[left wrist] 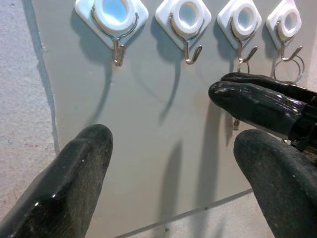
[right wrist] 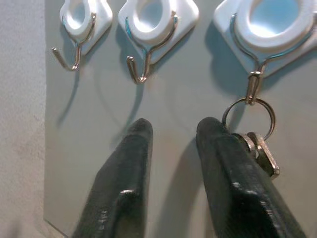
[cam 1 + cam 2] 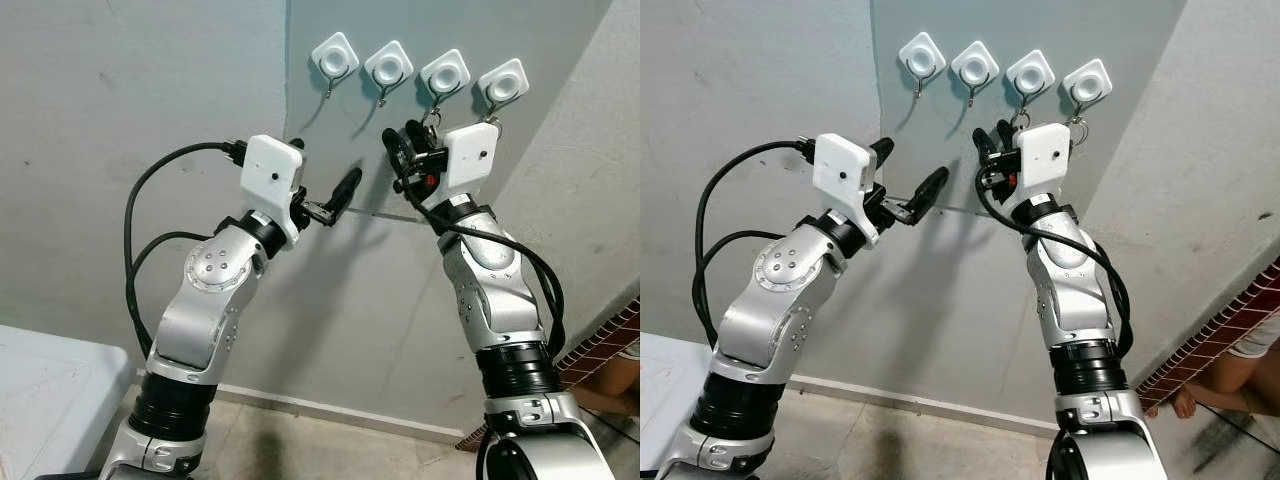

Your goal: Hang keys on a hook

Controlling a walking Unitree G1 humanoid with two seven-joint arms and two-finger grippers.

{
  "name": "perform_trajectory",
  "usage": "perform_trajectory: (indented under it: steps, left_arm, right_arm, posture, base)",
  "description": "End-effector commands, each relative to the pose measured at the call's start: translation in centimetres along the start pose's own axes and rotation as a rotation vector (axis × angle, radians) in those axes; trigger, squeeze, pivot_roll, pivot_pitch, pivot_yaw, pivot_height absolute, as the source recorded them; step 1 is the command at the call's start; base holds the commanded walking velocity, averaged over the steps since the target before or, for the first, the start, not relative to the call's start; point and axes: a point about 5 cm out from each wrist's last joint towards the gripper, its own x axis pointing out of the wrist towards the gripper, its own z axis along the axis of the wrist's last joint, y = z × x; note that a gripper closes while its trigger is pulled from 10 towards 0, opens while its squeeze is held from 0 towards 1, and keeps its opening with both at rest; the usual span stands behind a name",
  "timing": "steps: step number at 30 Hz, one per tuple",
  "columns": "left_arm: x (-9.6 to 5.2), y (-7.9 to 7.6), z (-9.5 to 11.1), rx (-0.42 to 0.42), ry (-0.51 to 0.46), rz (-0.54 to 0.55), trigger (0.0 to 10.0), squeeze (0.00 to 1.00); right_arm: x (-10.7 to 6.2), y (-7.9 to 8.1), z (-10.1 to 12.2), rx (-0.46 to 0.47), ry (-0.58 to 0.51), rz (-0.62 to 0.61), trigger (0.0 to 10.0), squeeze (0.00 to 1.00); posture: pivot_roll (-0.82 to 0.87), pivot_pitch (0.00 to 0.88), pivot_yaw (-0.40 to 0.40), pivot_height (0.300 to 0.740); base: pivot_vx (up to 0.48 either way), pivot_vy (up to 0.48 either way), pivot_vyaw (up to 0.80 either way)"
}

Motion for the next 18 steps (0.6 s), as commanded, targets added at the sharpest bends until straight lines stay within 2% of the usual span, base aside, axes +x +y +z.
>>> perform_trajectory:
  steps: [1, 2, 4, 5, 8, 12, 13, 15, 16, 18]
  left_arm:
    - [-0.1, 0.2, 0.1, -0.005, -0.004, 0.025, 10.0, 0.0]
    - [-0.1, 0.2, 0.1, -0.005, -0.004, 0.025, 10.0, 0.0]
    - [-0.2, 0.7, -0.7, -0.026, 0.021, 0.081, 10.0, 0.0]
    - [-0.2, 0.8, -0.7, -0.027, 0.023, 0.088, 10.0, 0.0]
    - [-0.3, 1.2, -1.5, -0.101, 0.041, 0.128, 10.0, 0.0]
    - [-1.0, 1.9, -3.9, -0.075, 0.126, 0.217, 10.0, 0.0]
    - [-1.5, 2.1, -5.5, -0.1, 0.174, 0.266, 10.0, 0.0]
    - [-1.7, 2.1, -6.0, -0.112, 0.189, 0.279, 10.0, 0.0]
    - [-2.2, 2.3, -7.2, -0.139, 0.222, 0.309, 10.0, 0.0]
    - [-2.9, 2.5, -8.4, -0.188, 0.24, 0.344, 10.0, 0.0]
  right_arm:
    - [-0.2, -0.5, 0.6, 0.028, -0.023, -0.035, 10.0, 1.0]
    - [-0.2, -0.5, 0.6, 0.028, -0.023, -0.035, 10.0, 1.0]
    - [-0.9, -0.8, -0.1, 0.109, -0.012, -0.083, 10.0, 1.0]
    - [-1.0, -0.8, -0.2, 0.115, -0.01, -0.088, 10.0, 1.0]
    - [-1.7, -1.0, -1.0, 0.174, 0.014, -0.129, 10.0, 1.0]
    - [-3.7, -0.9, -3.1, 0.208, 0.065, -0.178, 10.0, 1.0]
    - [-4.9, -0.8, -4.2, 0.219, 0.103, -0.212, 10.0, 1.0]
    - [-5.3, -0.8, -4.6, 0.223, 0.113, -0.224, 10.0, 1.0]
    - [-6.2, -0.5, -5.2, 0.227, 0.134, -0.236, 10.0, 0.0]
    - [-7.4, -0.3, -6.2, 0.234, 0.174, -0.249, 10.0, 0.0]
  posture:
    - [-0.03, 0.005, -0.079, 0.74]
    - [-0.03, 0.005, -0.079, 0.74]
    - [-0.03, 0.004, -0.077, 0.74]
    - [-0.03, 0.004, -0.077, 0.74]
    - [-0.04, 0.003, -0.074, 0.74]
    - [-0.05, 0.0, -0.066, 0.74]
    - [-0.05, 0.0, -0.064, 0.74]
    - [-0.05, 0.0, -0.061, 0.74]
    - [-0.06, 0.0, -0.056, 0.74]
    - [-0.06, 0.0, -0.054, 0.74]
  base:
    - [0.0, 0.0, 0.0]
    - [0.0, 0.0, 0.0]
    - [0.0, 0.0, 0.0]
    - [0.0, 0.0, 0.0]
    - [0.0, 0.0, 0.0]
    - [0.0, 0.0, 0.0]
    - [0.0, 0.0, 0.0]
    - [0.0, 0.0, 0.0]
    - [0.0, 0.0, 0.0]
    - [0.0, 0.0, 0.0]
